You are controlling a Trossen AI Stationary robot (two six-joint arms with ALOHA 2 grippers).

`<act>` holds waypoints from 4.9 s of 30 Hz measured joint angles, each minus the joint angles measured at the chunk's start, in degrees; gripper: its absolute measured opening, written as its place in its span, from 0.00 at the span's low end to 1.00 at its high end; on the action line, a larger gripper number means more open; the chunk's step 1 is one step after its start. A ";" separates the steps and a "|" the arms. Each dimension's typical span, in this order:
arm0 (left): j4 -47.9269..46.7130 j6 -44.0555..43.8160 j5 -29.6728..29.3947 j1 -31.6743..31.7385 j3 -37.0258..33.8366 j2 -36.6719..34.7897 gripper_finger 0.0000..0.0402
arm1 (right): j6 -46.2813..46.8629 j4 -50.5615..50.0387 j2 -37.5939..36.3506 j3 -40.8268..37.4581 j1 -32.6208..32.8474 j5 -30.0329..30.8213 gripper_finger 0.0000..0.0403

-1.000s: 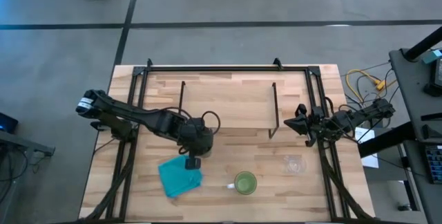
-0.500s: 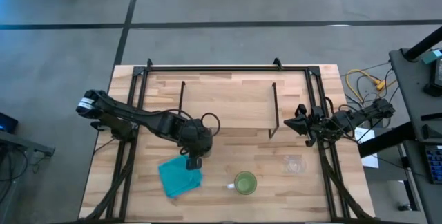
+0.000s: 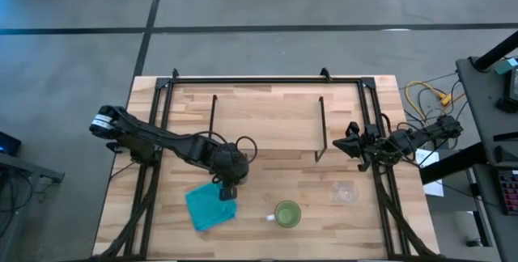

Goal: Stack small to large cups/mugs on shelf
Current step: Put the black cup on the shelf, then put the green mug on the shelf

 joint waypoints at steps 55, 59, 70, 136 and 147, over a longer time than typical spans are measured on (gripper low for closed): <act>-35.54 17.12 -16.24 7.79 35.20 -1.63 0.00 | -1.14 -0.13 0.00 0.00 0.01 3.02 0.02; -37.62 17.29 -13.99 12.11 35.14 -2.06 0.00 | -1.07 -0.13 0.00 0.00 0.00 3.02 0.02; -39.19 21.79 -6.36 18.10 35.01 -1.38 0.00 | -0.92 -0.16 0.01 0.00 0.00 3.02 0.02; -35.79 13.73 -5.31 13.65 50.77 1.33 0.22 | -0.44 0.11 0.00 0.00 0.01 2.84 0.02; -29.54 9.24 -2.57 3.60 47.60 6.21 0.22 | -0.36 0.27 0.01 0.00 0.01 2.86 0.02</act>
